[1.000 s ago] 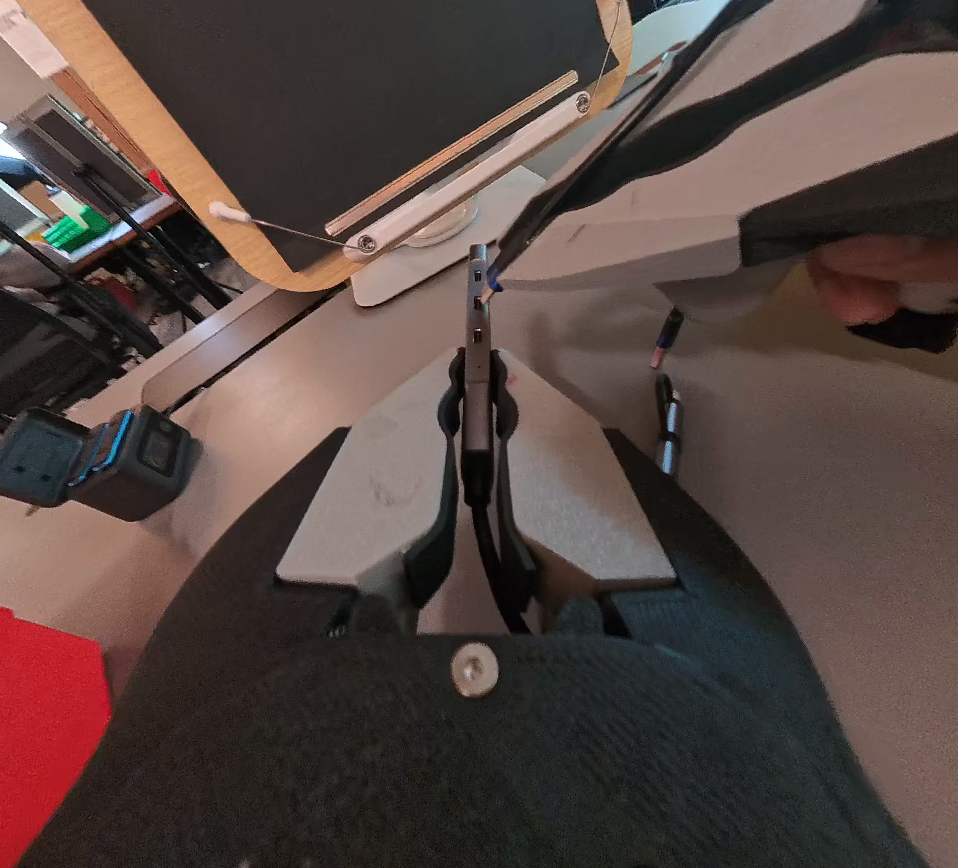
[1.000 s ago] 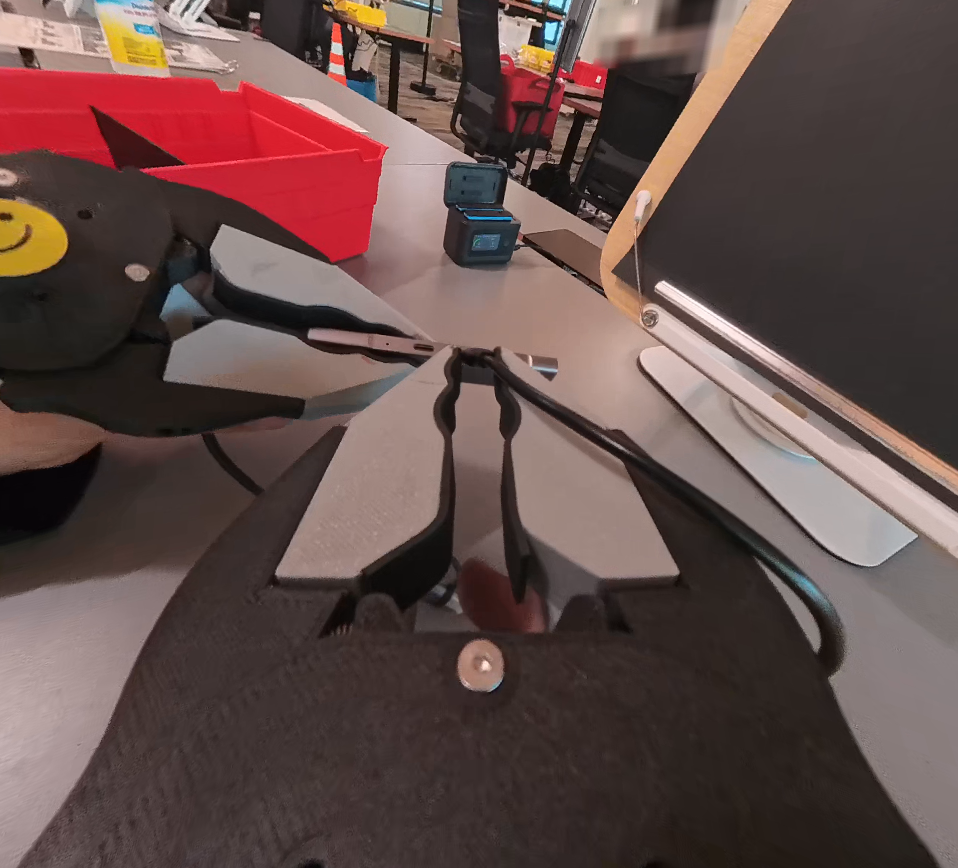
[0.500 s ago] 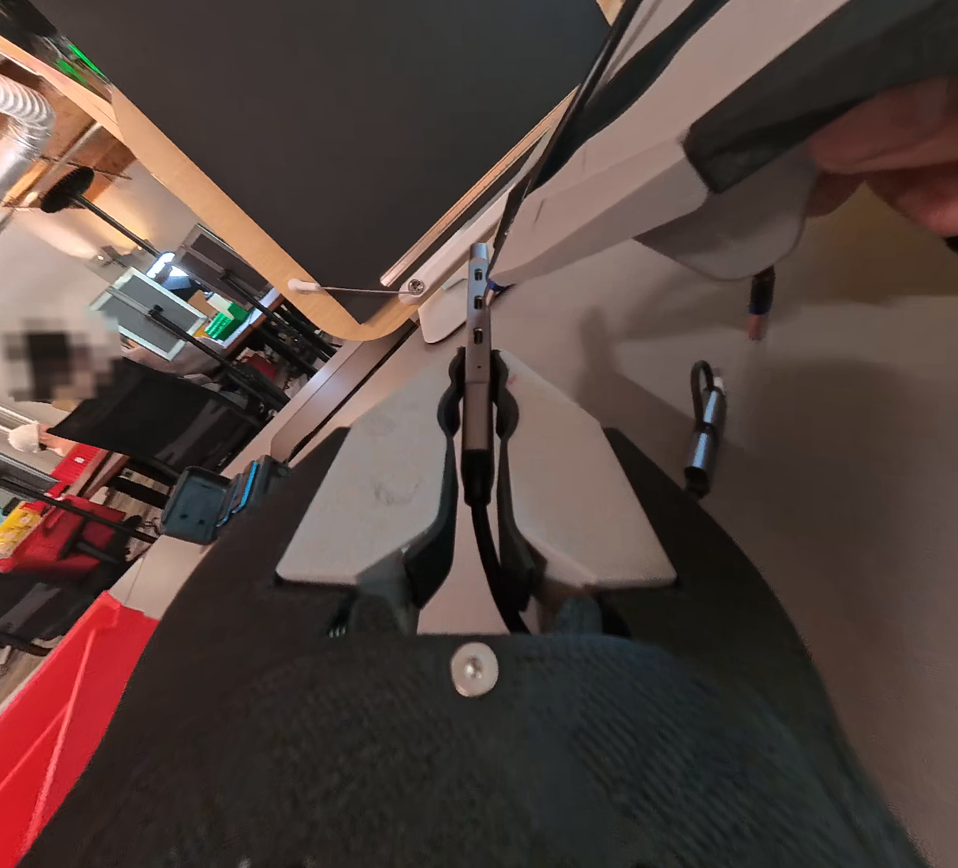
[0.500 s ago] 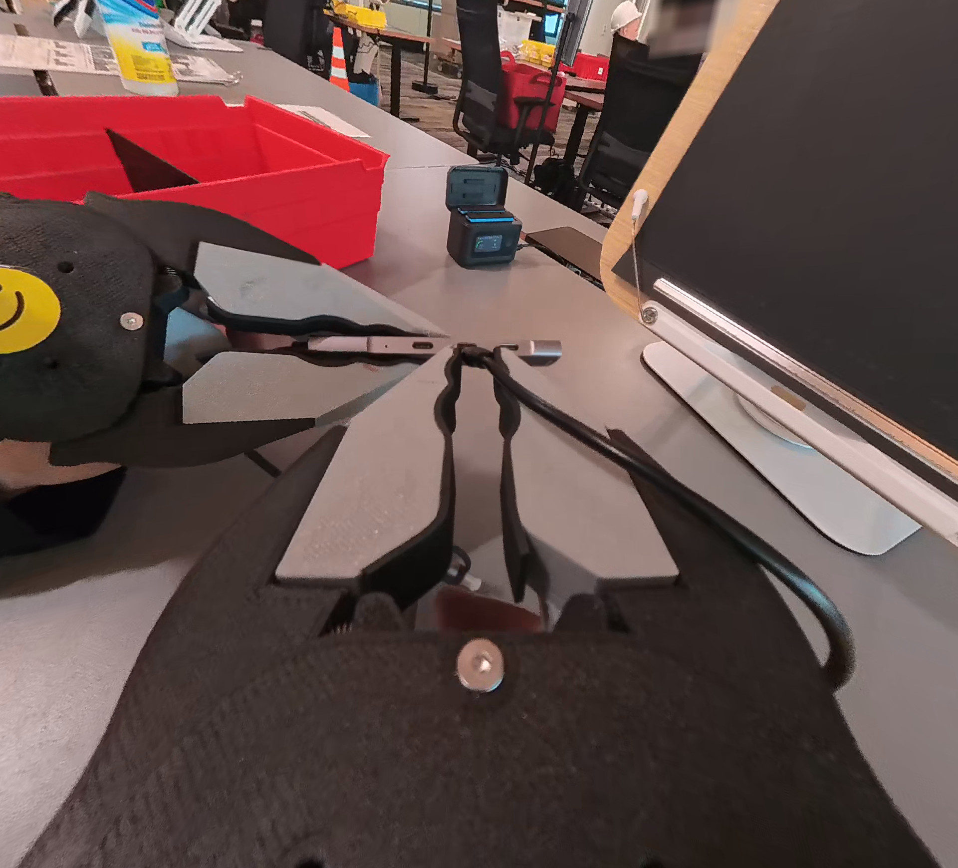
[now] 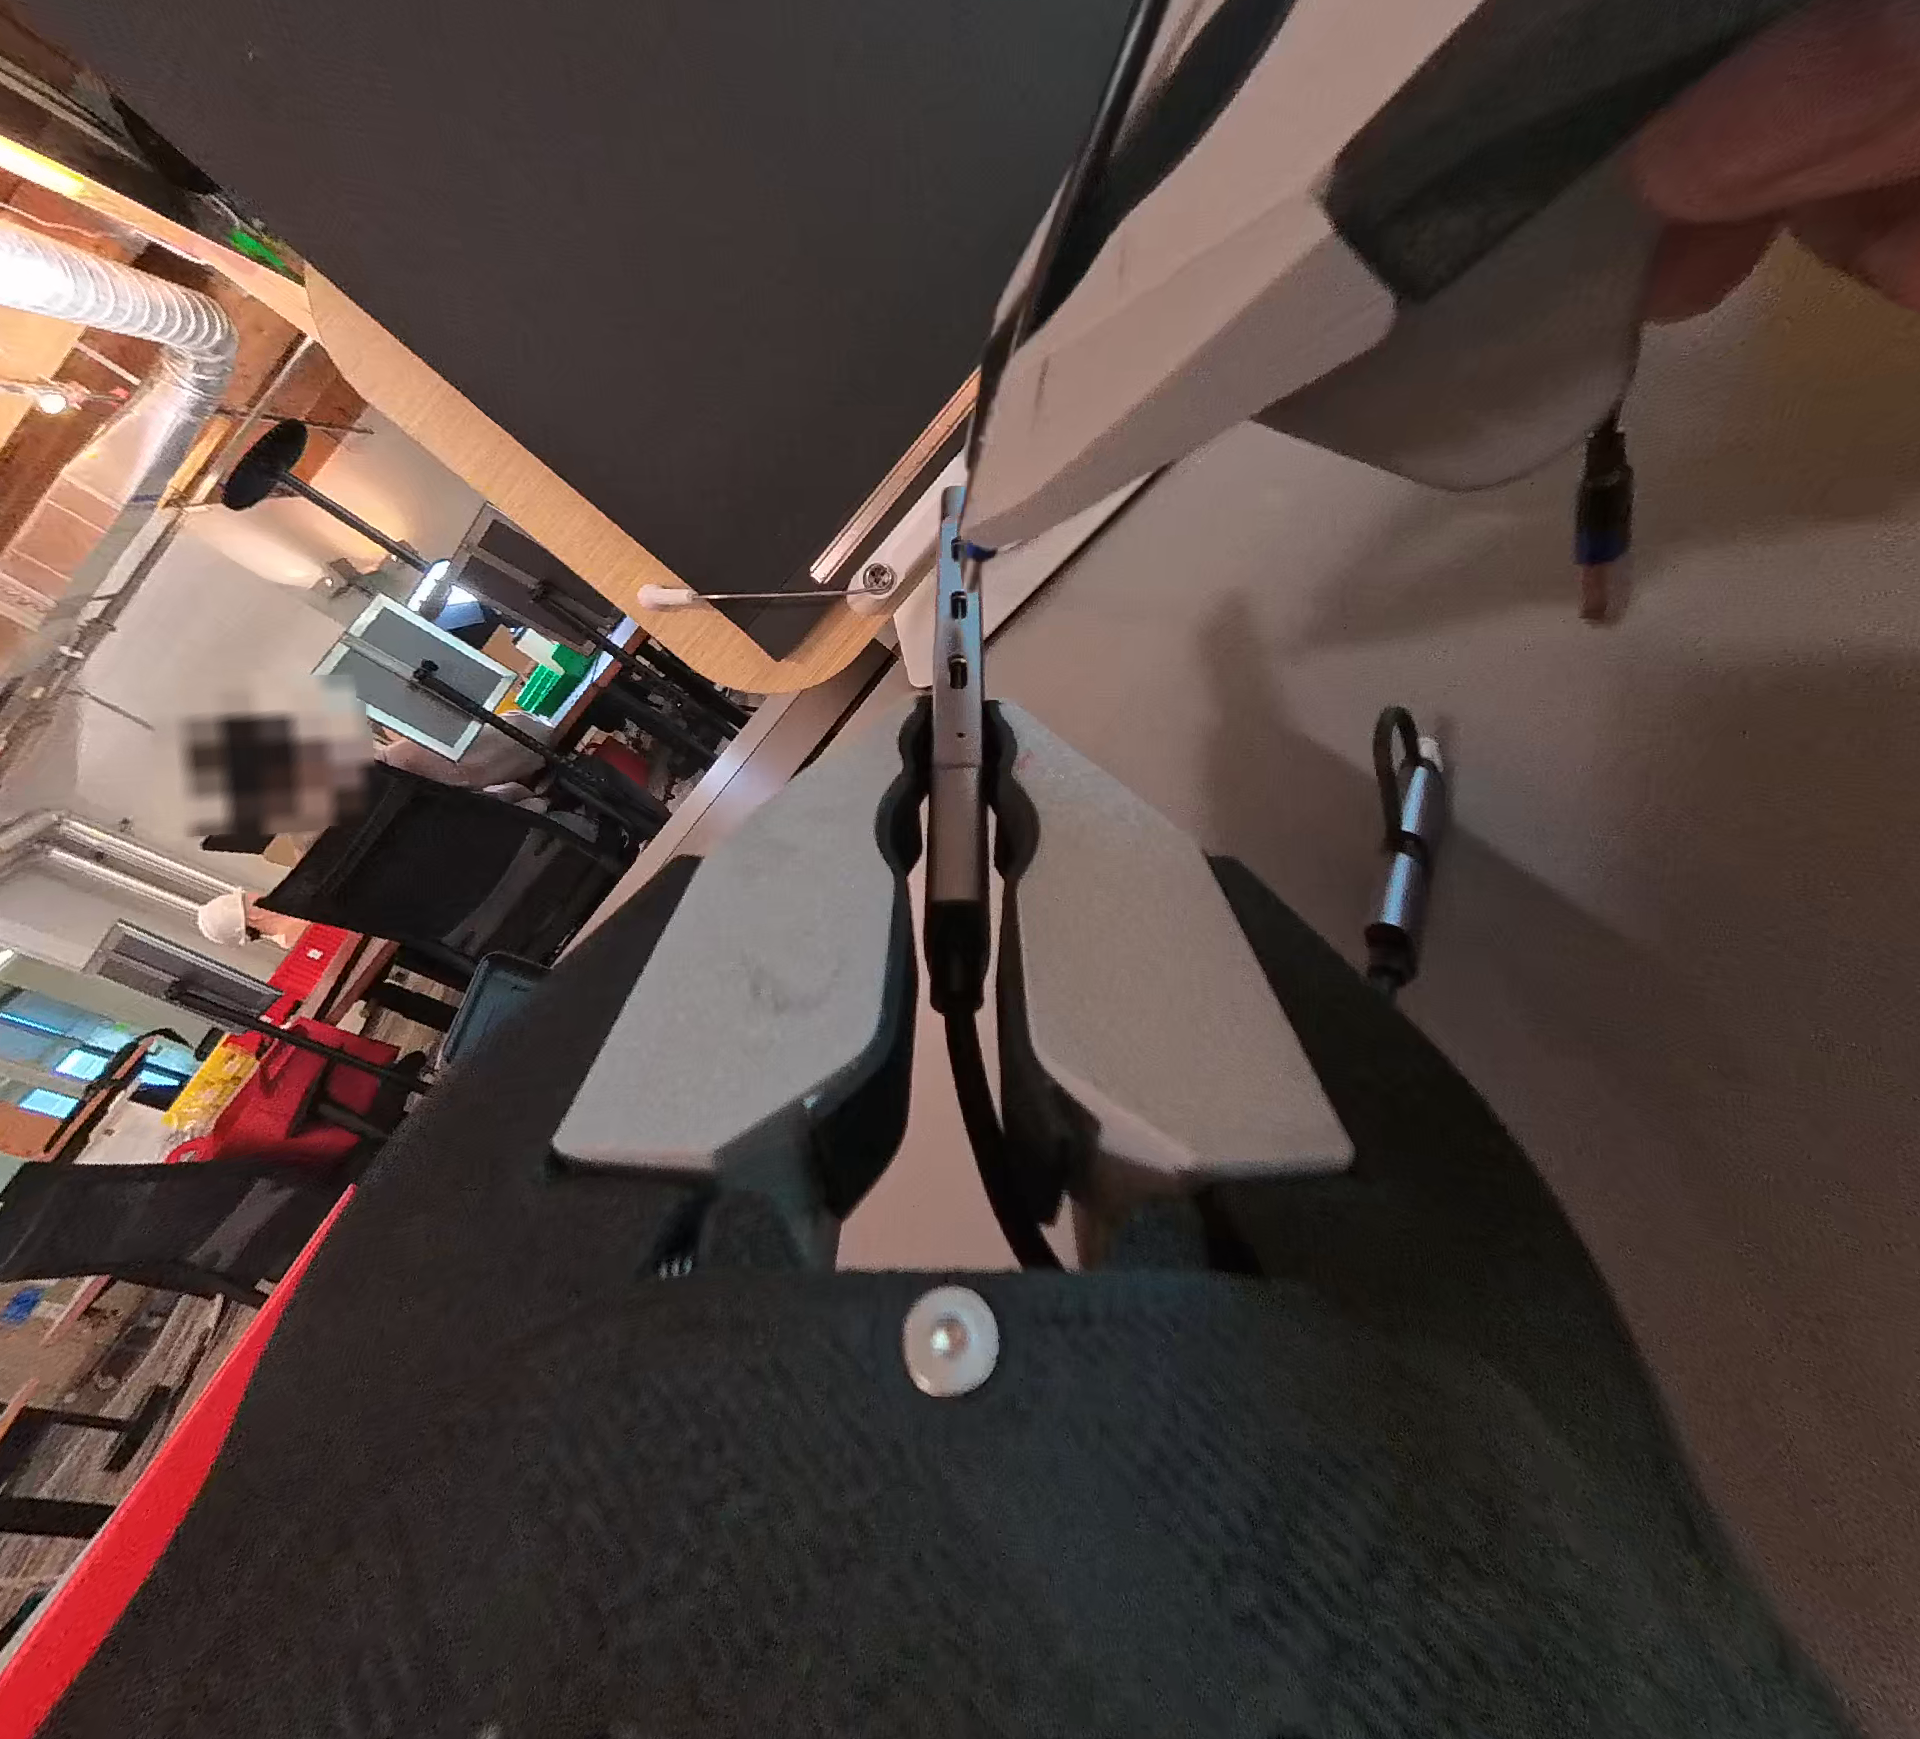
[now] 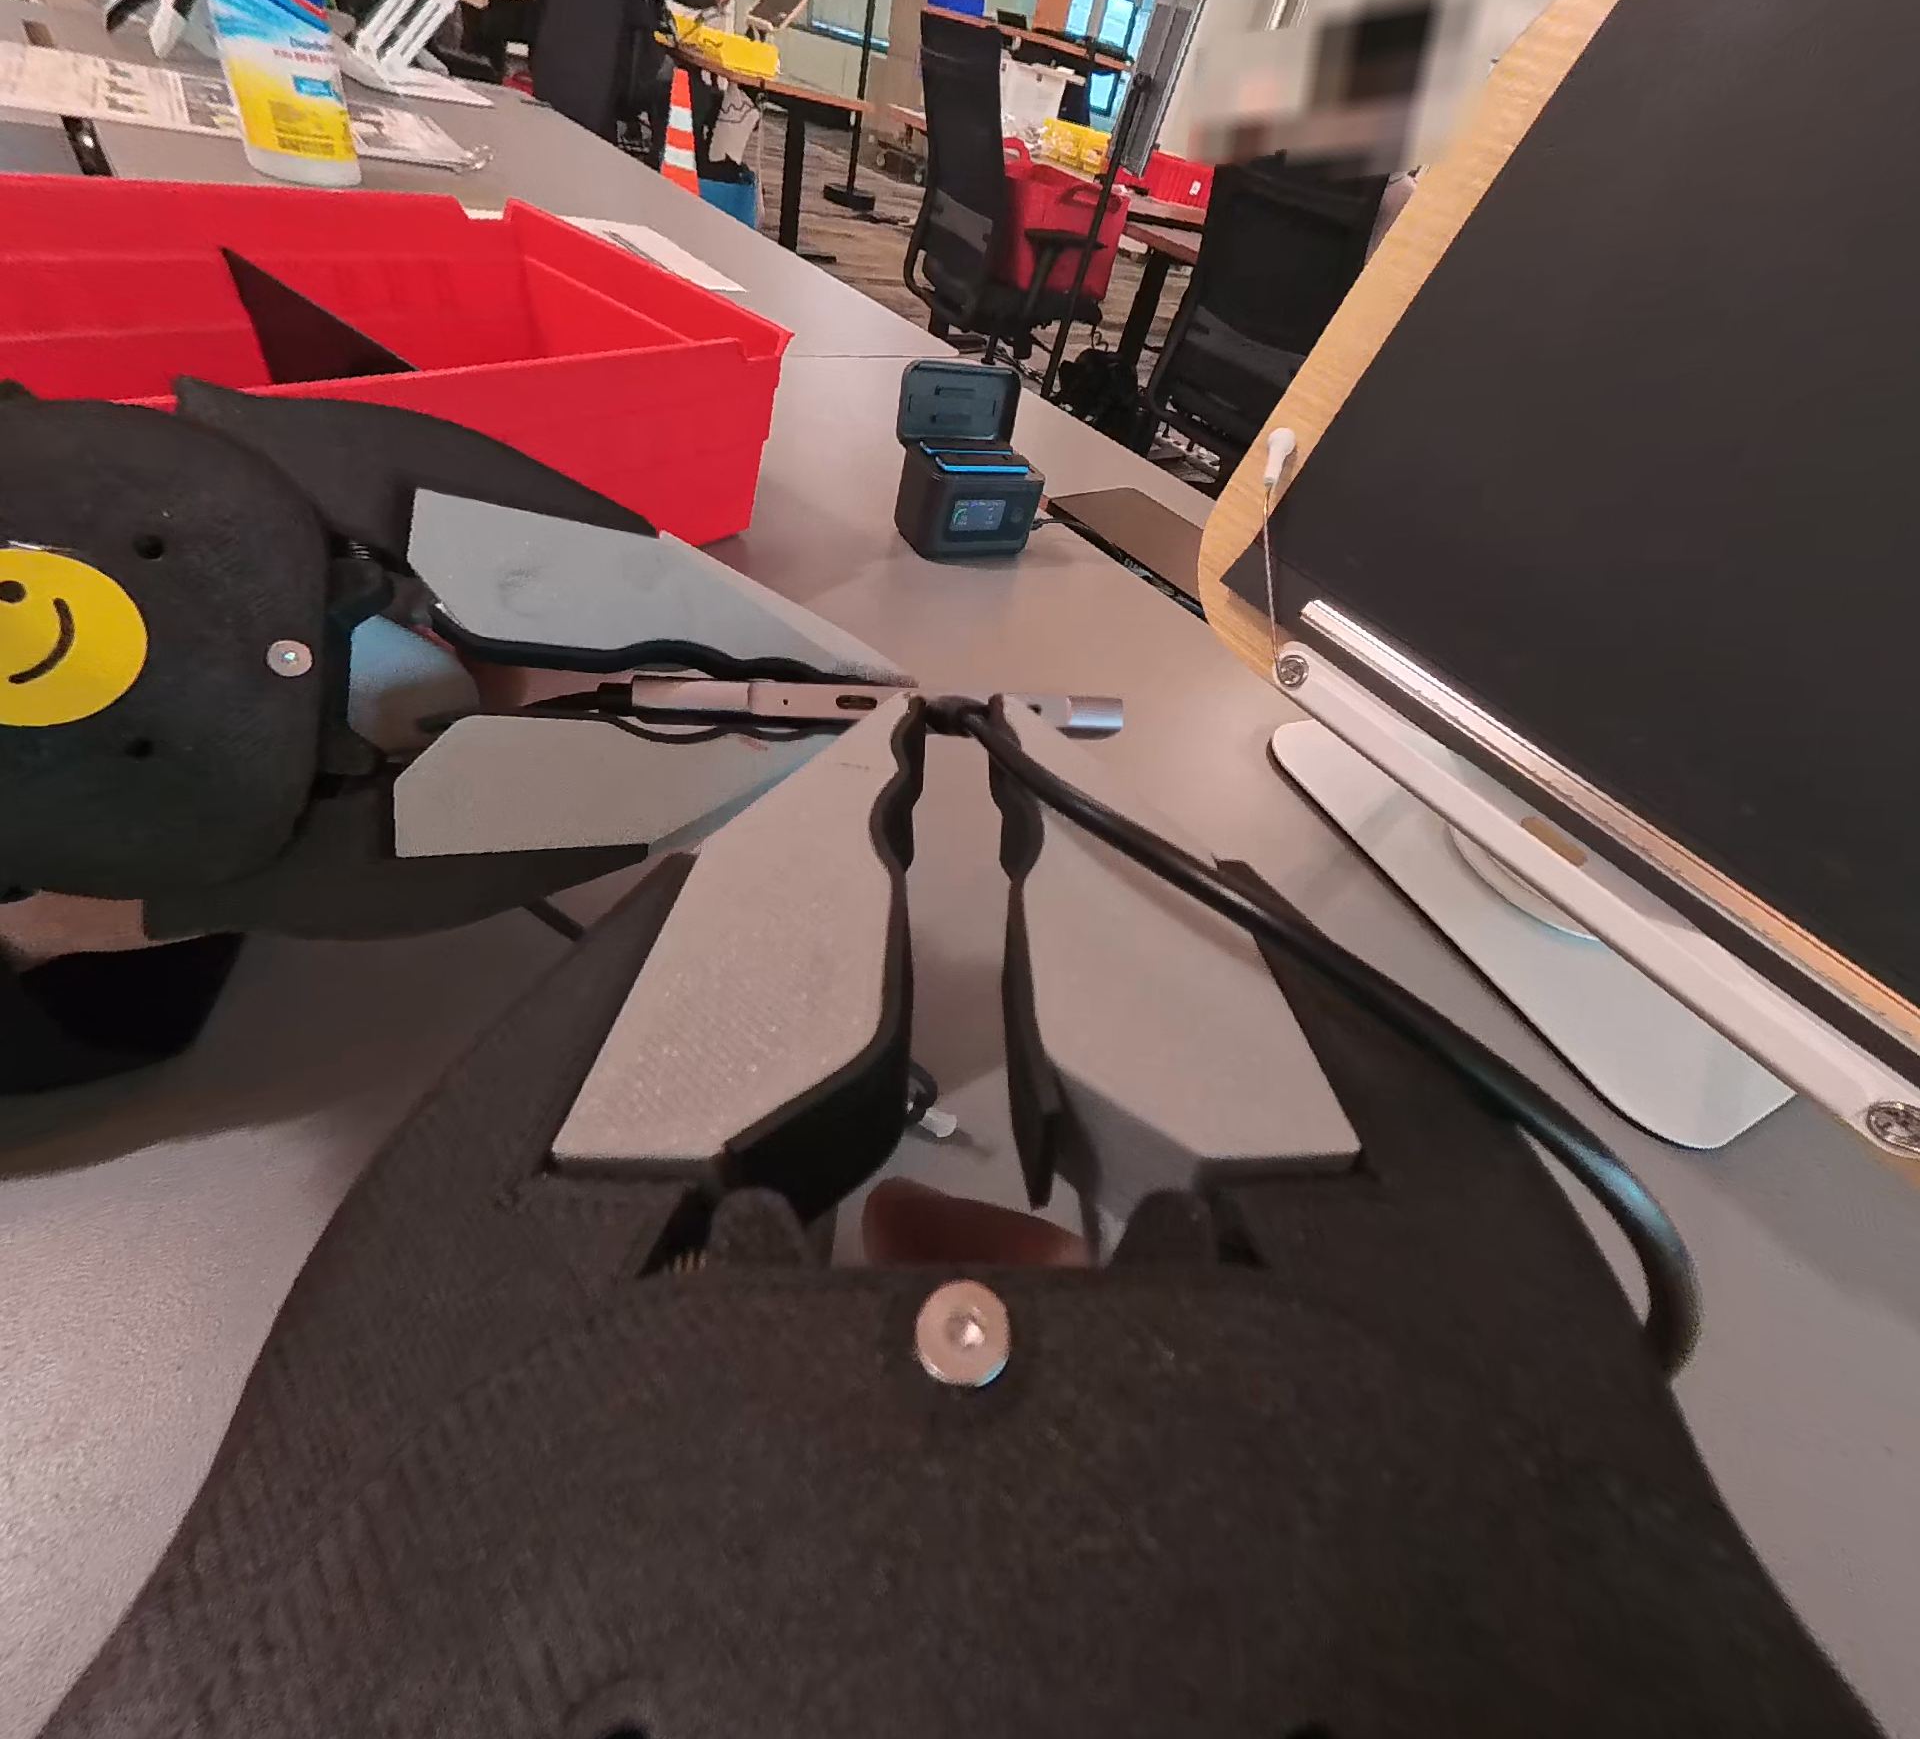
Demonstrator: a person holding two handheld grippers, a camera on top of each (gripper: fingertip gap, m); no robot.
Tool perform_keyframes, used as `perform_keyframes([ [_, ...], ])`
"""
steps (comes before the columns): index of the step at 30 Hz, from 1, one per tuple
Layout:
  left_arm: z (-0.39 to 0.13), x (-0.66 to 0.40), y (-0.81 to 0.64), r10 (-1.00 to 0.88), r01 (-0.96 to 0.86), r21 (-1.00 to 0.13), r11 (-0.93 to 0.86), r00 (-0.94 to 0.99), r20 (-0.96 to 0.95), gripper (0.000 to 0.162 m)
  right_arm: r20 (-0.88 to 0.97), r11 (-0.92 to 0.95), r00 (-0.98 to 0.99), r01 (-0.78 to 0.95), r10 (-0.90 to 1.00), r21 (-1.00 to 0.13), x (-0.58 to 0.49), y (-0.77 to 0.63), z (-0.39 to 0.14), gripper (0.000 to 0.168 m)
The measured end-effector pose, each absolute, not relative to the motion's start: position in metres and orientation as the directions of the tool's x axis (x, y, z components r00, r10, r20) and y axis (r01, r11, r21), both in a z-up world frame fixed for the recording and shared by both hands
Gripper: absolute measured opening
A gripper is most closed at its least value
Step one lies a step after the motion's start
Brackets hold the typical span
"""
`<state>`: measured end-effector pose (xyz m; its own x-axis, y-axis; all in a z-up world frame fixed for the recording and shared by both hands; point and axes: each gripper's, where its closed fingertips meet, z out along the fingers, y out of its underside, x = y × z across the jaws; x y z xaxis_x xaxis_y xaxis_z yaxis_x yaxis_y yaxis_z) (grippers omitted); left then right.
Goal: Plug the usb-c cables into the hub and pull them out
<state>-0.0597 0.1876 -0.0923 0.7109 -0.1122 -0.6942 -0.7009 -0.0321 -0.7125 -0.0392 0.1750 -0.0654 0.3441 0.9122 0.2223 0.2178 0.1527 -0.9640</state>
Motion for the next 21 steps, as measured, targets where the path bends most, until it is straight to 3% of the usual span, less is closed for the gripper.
perform_keyframes([
  [21,-0.0923,-0.0571,0.1851,-0.108,-0.75,-0.661,-0.023,0.659,-0.744,0.007,0.169,0.098,0.33,0.22,0.929,-0.971,-0.0394,0.1767,-0.0701,0.009],
])
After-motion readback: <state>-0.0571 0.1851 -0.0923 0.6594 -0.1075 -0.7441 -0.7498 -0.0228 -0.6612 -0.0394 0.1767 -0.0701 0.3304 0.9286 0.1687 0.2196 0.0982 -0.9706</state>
